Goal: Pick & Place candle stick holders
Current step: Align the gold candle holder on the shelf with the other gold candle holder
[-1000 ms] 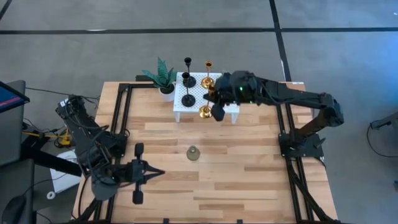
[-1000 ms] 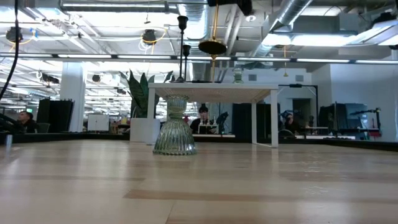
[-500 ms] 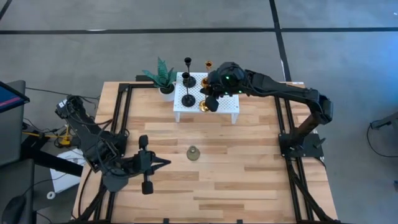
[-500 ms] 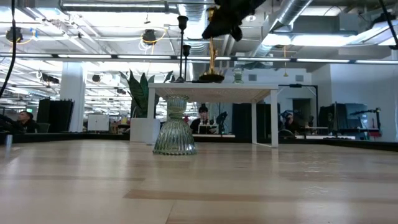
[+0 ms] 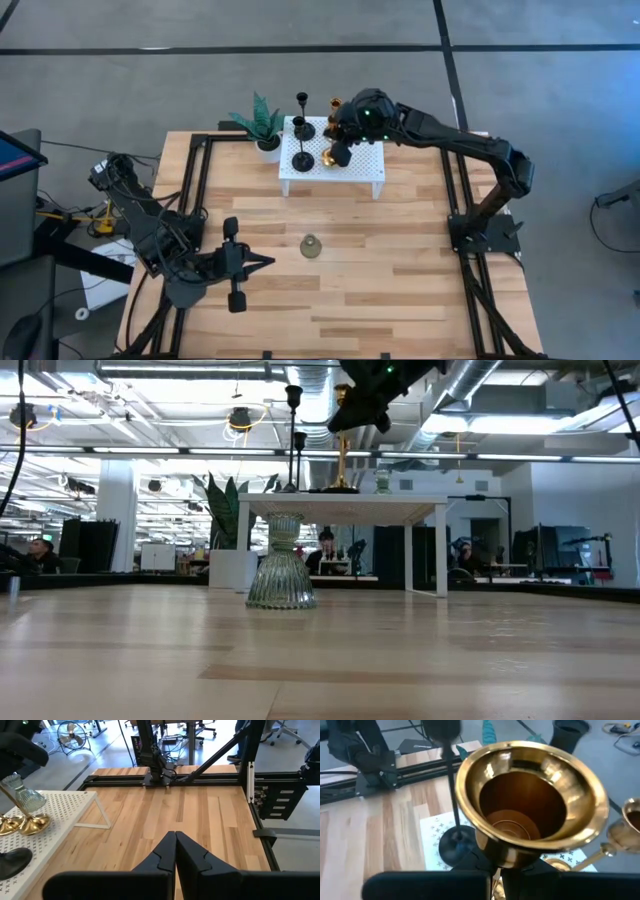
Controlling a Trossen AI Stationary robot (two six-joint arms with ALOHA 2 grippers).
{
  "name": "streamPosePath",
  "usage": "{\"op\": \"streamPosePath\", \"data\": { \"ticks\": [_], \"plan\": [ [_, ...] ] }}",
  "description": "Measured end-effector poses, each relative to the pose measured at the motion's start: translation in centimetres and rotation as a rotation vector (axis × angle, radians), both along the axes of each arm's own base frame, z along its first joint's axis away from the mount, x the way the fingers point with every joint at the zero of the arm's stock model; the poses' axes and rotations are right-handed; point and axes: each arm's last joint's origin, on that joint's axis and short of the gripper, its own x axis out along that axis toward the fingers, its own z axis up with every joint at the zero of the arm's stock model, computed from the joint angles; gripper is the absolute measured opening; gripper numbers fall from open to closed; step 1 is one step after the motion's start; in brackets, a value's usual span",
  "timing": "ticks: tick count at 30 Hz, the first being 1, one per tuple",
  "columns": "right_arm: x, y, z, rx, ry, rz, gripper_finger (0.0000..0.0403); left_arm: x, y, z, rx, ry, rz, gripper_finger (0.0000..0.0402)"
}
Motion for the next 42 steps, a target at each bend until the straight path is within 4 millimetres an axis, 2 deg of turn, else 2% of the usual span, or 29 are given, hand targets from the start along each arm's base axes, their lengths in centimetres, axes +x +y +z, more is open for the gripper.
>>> {"op": "streamPosePath", "data": {
  "ticks": [21, 42],
  "plan": [
    [-0.39, -0.33, -0.52, 0.042, 0.044, 0.018, 0.0002, 0.27, 0.28, 0.04, -0.003, -0.003, 0.018, 0.0005],
    [-0.26, -0.69, -0.19, 0.025, 0.003, 0.011, 0.0004, 0.28, 0.25, 0.05, -0.004, -0.004, 0.017, 0.0005]
  ]
}}
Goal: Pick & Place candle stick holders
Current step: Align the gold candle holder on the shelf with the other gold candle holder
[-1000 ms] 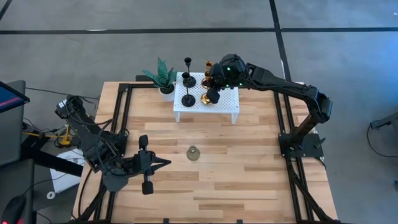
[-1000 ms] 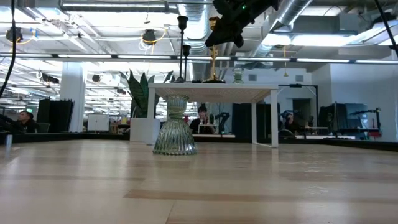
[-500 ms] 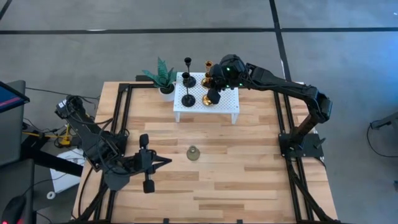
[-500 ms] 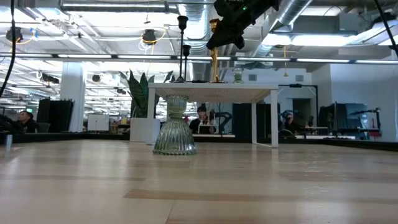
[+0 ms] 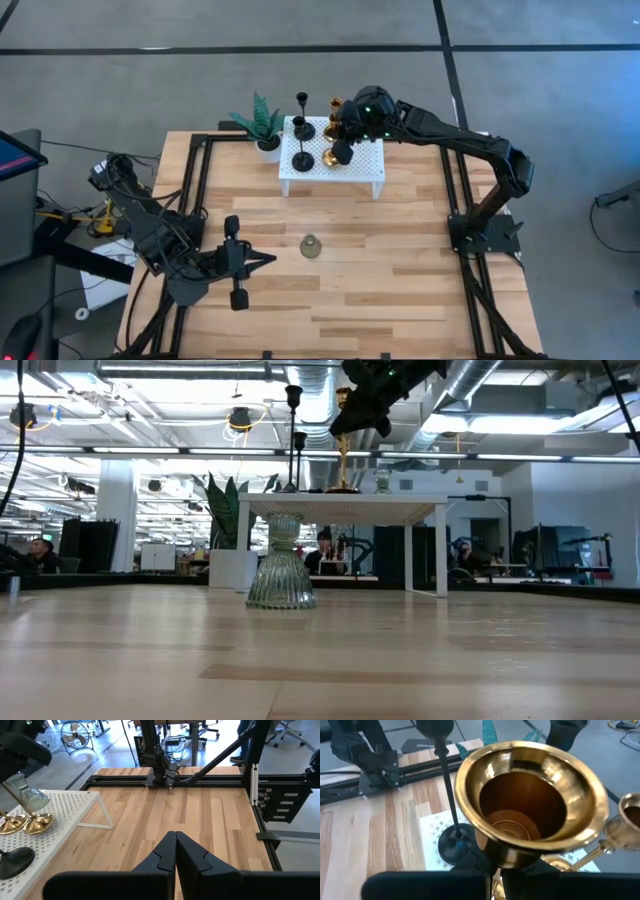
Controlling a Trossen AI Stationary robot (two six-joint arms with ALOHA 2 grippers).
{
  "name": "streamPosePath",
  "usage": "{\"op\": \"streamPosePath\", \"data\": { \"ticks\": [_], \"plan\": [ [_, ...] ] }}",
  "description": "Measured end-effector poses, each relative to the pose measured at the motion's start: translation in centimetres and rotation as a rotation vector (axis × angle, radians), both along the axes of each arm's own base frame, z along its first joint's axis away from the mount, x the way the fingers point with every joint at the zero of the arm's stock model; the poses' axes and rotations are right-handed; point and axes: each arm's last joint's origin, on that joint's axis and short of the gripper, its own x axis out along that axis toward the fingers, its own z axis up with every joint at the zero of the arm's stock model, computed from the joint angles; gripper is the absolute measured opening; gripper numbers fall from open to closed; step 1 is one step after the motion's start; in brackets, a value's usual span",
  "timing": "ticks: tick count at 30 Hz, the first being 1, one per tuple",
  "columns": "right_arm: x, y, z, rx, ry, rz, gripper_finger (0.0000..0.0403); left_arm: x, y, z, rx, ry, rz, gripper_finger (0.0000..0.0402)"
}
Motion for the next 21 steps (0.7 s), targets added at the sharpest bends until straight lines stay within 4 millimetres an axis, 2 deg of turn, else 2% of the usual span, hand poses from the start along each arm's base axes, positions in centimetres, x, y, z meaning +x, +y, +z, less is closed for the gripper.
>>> {"op": "streamPosePath", "data": {
  "ticks": [15, 21],
  "plan": [
    [-0.06, 0.10, -0.18, 0.021, 0.013, 0.019, 0.0006, 0.00, 0.00, 0.01, -0.001, -0.001, 0.000, 0.0006],
    [-0.04, 0.09, -0.13, 0.019, 0.009, 0.019, 0.0028, 0.01, -0.01, 0.02, -0.002, -0.002, 0.000, 0.0006]
  ]
}}
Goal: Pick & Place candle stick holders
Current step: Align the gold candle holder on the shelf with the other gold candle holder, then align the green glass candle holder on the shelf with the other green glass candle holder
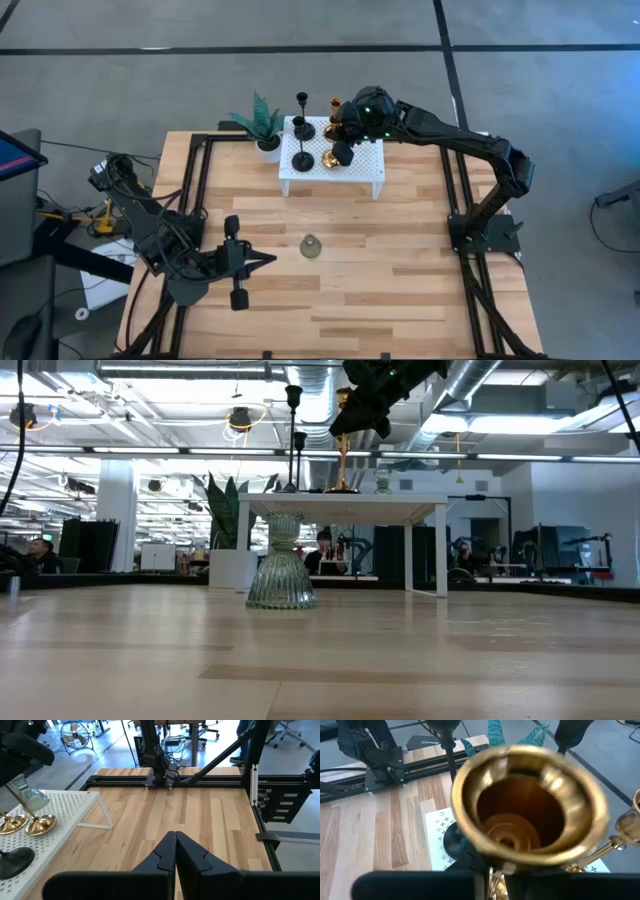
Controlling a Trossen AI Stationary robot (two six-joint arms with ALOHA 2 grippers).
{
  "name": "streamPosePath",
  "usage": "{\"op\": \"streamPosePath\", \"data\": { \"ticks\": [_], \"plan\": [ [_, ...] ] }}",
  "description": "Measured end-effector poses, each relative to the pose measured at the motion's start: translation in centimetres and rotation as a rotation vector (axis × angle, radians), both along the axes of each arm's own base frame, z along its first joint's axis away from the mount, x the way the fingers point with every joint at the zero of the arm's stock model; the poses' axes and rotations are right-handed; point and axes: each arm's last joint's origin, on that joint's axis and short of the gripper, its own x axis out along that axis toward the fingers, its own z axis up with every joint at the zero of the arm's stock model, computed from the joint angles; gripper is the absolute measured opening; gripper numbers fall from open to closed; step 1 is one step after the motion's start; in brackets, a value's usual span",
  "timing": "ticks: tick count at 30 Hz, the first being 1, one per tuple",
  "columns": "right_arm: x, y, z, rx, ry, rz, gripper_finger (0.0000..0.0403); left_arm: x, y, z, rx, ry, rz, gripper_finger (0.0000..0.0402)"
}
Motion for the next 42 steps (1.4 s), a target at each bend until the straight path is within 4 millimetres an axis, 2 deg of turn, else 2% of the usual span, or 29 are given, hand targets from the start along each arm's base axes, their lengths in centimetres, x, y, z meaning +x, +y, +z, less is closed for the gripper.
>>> {"op": "streamPosePath", "data": {
  "ticks": [13, 17, 24, 27, 34, 42],
  "plan": [
    [0.0, 0.0, 0.0, 0.000, 0.004, 0.001, 0.0076, 0.0, 0.0, 0.0, 0.000, 0.000, 0.000, 0.0006],
    [-0.1, 0.1, -0.2, 0.009, 0.026, 0.001, 0.0121, 0.0, 0.0, 0.0, 0.000, 0.000, 0.000, 0.0005],
    [-0.5, 0.2, -0.4, 0.034, 0.063, -0.004, 0.0231, 0.0, 0.0, 0.0, 0.000, 0.000, 0.000, 0.0006],
    [-1.0, 0.6, -0.1, 0.041, 0.079, 0.000, 0.0258, 0.0, 0.0, 0.0, 0.000, 0.000, 0.000, 0.0005],
    [-3.1, 2.4, 1.6, 0.048, 0.108, 0.030, 0.0258, 0.0, 0.0, 0.0, 0.000, 0.000, 0.000, 0.0006],
    [-5.9, 6.7, 5.2, 0.009, 0.018, 0.131, 0.0207, 0.0, 0.0, -0.1, 0.008, 0.009, -0.018, 0.0006]
  ]
}}
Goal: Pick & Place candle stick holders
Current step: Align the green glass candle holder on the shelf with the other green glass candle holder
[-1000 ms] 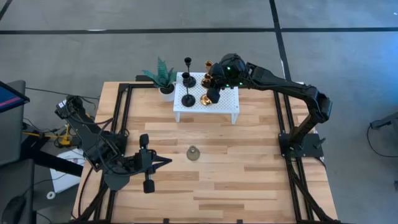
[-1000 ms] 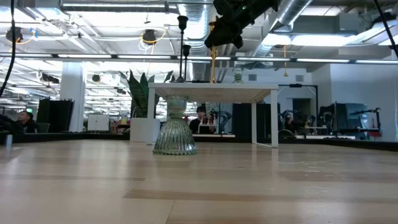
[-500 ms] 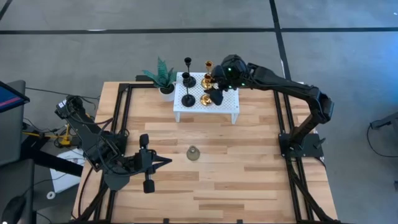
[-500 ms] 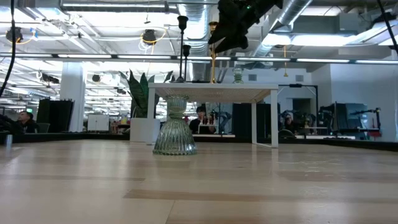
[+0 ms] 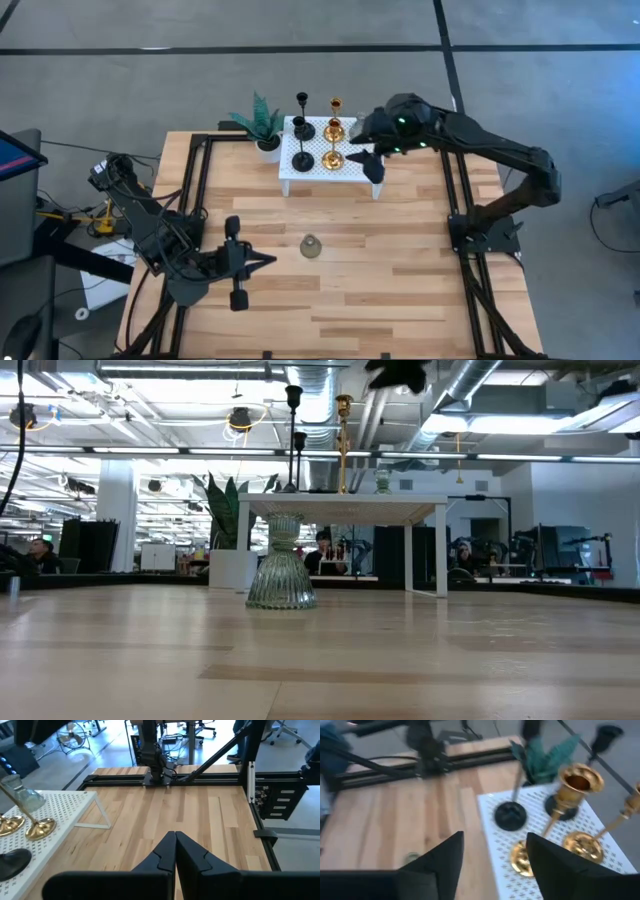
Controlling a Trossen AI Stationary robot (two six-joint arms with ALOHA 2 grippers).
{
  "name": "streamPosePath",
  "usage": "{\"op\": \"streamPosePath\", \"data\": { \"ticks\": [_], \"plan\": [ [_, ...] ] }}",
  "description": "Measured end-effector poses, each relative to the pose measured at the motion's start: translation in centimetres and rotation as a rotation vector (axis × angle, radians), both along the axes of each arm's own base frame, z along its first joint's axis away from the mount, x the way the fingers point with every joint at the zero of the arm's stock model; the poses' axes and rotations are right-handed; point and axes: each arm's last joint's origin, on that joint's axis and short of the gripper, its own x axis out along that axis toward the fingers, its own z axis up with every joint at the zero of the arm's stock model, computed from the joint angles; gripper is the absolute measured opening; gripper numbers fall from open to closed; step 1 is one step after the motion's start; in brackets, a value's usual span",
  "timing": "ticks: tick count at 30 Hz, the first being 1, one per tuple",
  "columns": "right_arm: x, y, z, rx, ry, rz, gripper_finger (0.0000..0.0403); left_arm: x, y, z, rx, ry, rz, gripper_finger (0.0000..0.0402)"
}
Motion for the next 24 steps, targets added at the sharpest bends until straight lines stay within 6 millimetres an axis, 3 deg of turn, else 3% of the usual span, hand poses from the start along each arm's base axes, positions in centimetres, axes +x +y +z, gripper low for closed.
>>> {"op": "streamPosePath", "data": {
  "ticks": [6, 13, 24],
  "plan": [
    [-2.5, 3.6, 1.9, -0.008, -0.039, 0.105, 0.0136, 0.3, -0.4, -3.2, 0.052, 0.068, -0.002, 0.0005],
    [-5.0, 6.3, 2.8, -0.023, -0.015, 0.164, 0.0013, 0.4, -0.5, -8.5, -0.073, 0.131, 0.078, 0.0005],
    [-5.7, 9.1, 3.2, -0.104, -0.019, 0.078, 0.0002, 1.4, 0.1, -14.4, -0.215, -0.034, 0.215, 0.0004]
  ]
}}
